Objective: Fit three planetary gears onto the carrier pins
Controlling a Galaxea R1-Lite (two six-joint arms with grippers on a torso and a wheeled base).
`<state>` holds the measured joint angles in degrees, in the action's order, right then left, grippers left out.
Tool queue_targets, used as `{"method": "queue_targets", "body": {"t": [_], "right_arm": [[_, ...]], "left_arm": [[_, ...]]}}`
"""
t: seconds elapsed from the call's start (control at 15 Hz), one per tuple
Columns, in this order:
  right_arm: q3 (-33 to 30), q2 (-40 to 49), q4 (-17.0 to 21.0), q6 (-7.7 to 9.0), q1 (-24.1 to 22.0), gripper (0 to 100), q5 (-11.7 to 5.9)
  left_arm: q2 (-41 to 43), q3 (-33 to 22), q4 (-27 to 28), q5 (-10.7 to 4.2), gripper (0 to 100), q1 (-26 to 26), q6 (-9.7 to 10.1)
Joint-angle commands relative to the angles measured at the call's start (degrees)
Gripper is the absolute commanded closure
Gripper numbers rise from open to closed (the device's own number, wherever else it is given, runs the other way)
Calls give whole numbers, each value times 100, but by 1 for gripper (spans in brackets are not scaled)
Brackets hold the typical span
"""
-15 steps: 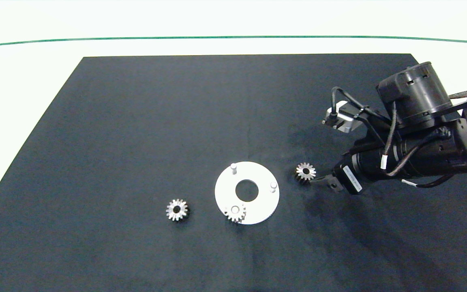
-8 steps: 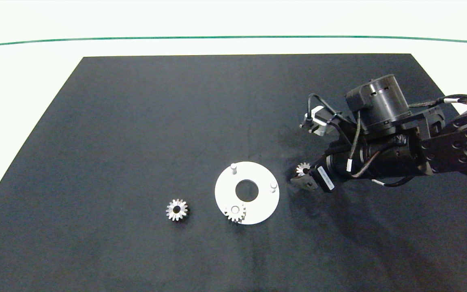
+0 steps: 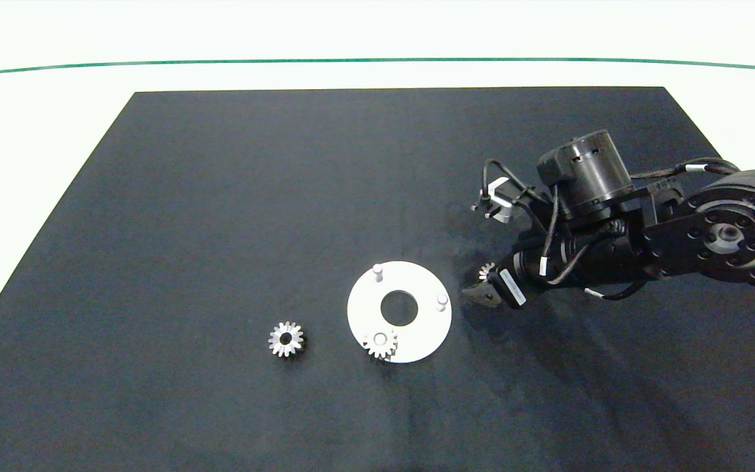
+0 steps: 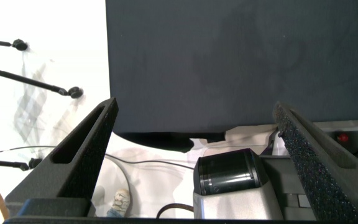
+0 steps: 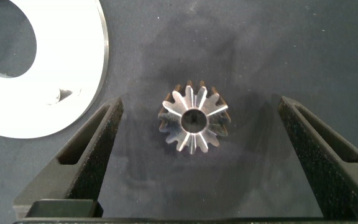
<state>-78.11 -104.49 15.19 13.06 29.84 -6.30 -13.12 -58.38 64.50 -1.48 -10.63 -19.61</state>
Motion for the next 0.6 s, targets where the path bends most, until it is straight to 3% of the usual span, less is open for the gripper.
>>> {"method": "queue_targets", "body": {"t": [0.07,0.6], "right_arm": [[-21,-98,10,13,13,0,-3],[6,-142,10,13,22,13,-3]], "left_arm": [[20,-7,36,-2,0,0,-7],[37,-7,36,-2,0,0,-7]]}}
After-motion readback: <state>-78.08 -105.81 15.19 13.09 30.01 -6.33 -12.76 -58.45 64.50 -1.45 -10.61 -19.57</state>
